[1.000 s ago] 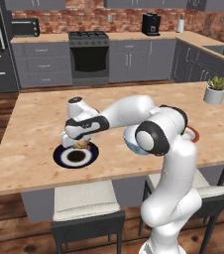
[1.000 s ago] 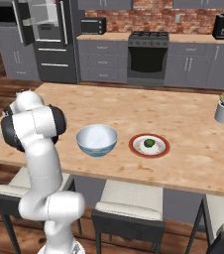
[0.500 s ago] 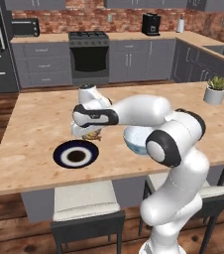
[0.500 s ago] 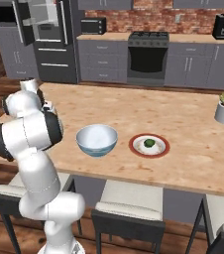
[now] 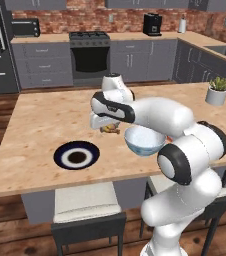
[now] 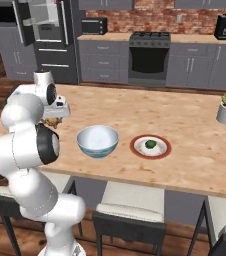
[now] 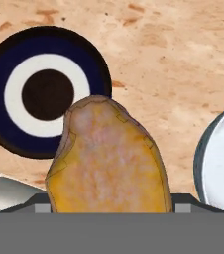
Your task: Pick the chicken drumstick and avocado from their plates and place them in the bowl. Then put the bowl in the fridge.
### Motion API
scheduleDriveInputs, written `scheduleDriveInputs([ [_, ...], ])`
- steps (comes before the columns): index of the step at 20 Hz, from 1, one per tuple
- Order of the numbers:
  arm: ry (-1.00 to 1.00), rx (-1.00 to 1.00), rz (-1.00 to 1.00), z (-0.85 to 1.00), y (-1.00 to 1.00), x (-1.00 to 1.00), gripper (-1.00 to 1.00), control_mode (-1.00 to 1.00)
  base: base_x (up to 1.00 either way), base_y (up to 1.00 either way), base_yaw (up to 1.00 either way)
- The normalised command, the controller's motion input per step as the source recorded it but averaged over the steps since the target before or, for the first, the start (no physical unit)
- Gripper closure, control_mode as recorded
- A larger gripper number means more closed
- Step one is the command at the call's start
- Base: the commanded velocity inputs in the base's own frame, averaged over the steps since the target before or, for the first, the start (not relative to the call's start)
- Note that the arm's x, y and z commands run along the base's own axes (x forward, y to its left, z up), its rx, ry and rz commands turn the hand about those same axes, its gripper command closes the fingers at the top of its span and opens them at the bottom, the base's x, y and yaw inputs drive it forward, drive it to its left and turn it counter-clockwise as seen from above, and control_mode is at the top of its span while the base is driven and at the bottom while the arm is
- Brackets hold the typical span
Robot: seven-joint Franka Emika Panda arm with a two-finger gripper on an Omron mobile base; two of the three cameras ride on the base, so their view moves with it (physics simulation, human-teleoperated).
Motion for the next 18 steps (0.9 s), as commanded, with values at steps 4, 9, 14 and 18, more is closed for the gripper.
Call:
scheduleDriveInputs([
  [4,0.00,0.00,0.00,0.33,-0.75,-0.07,1.00,-1.00,0.00,0.00,0.00],
  [9,0.01,0.00,0.00,0.20,-0.78,0.00,1.00,-1.00,0.00,0.00,0.00],
  [14,0.02,0.00,0.00,0.04,-0.67,0.08,1.00,-1.00,0.00,0.00,0.00],
  [18,0.00,0.00,0.08,-0.01,-0.57,0.16,1.00,-1.00,0.00,0.00,0.00],
])
